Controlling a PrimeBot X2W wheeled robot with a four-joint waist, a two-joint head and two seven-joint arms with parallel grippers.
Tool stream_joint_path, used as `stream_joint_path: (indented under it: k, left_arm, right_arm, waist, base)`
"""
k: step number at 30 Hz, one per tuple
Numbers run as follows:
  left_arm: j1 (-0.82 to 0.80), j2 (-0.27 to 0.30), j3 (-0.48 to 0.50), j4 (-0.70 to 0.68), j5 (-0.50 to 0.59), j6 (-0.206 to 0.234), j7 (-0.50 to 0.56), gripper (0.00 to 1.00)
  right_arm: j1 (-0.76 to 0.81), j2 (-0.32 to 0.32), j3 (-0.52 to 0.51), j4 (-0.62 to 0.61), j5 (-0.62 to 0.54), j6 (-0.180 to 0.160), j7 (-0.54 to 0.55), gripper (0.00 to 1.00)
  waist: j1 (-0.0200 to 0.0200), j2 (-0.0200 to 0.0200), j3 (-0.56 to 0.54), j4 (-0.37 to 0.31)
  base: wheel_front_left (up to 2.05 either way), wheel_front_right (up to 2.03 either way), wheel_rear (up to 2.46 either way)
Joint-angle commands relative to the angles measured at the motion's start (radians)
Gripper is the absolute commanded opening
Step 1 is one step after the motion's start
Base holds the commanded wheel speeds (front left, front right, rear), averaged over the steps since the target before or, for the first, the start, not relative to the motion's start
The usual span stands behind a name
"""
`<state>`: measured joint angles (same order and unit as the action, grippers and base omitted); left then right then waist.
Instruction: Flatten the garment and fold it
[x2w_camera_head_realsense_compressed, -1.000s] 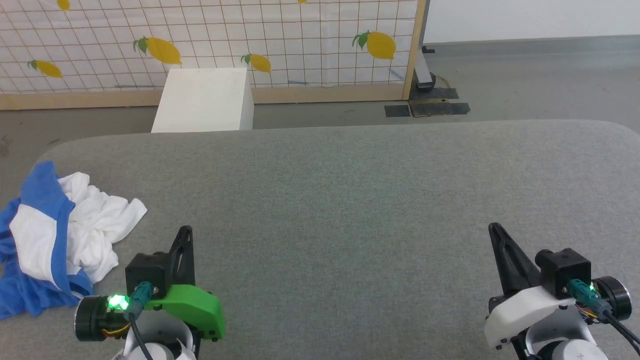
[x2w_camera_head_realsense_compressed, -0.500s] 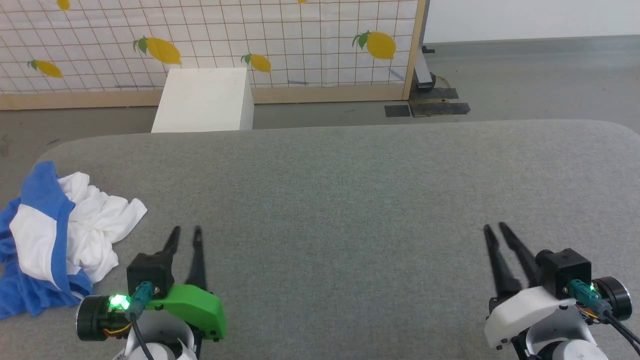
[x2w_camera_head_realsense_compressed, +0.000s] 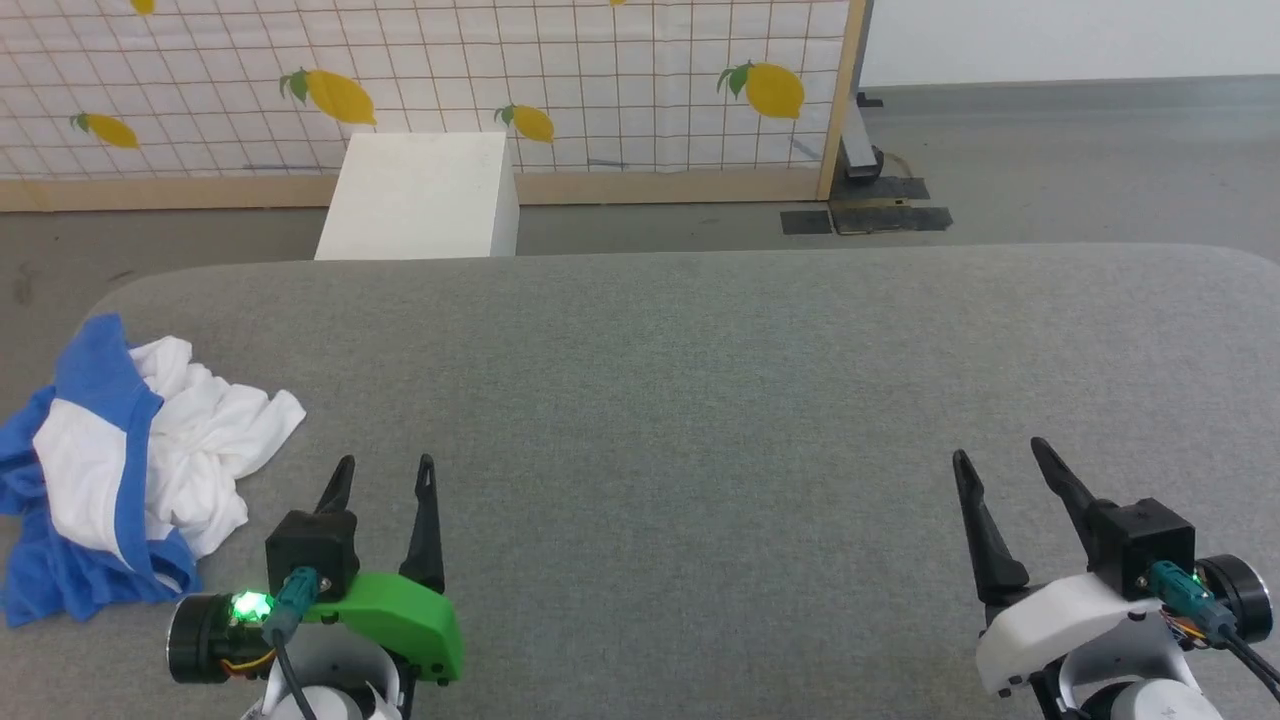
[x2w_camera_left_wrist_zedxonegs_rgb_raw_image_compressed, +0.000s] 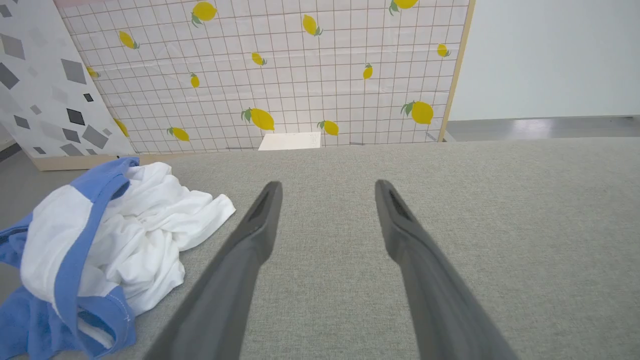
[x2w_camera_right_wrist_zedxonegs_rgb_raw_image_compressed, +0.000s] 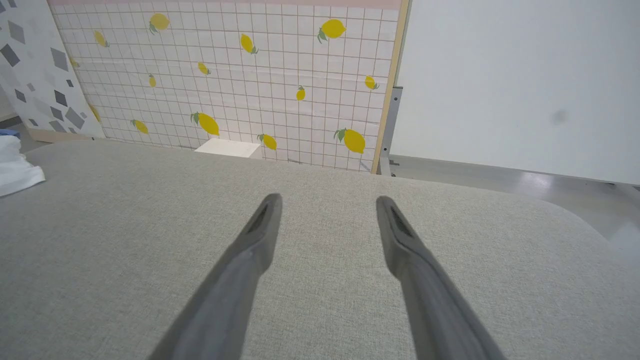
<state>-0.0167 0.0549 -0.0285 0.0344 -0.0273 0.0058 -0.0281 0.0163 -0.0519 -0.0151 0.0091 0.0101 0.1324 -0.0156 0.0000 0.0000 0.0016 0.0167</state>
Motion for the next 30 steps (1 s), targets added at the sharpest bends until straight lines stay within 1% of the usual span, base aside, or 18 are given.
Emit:
stream_joint_path:
  k: [1, 10, 30]
  left_arm:
    - [-0.018, 0.002, -0.004, 0.007, -0.005, 0.009, -0.010, 1.00]
    - [-0.026, 0.007, -0.010, 0.024, -0.020, 0.020, -0.030, 1.00]
    - [-0.023, 0.021, -0.010, 0.048, -0.057, 0.056, -0.072, 1.00]
  right_arm:
    - [-0.004, 0.000, -0.004, 0.003, 0.007, 0.000, -0.011, 1.00]
    - [-0.007, 0.000, -0.013, 0.004, 0.008, 0.000, -0.020, 1.00]
    - [-0.012, 0.001, -0.007, 0.012, 0.022, -0.001, -0.043, 1.00]
  waist:
    - [0.0000, 0.0000, 0.001, 0.007]
    - [0.0000, 0.0000, 0.003, 0.059]
    - [0.0000, 0.0000, -0.002, 0.224]
  base:
    - [0.00, 0.00, 0.00]
    - [0.00, 0.00, 0.00]
    - [0.00, 0.00, 0.00]
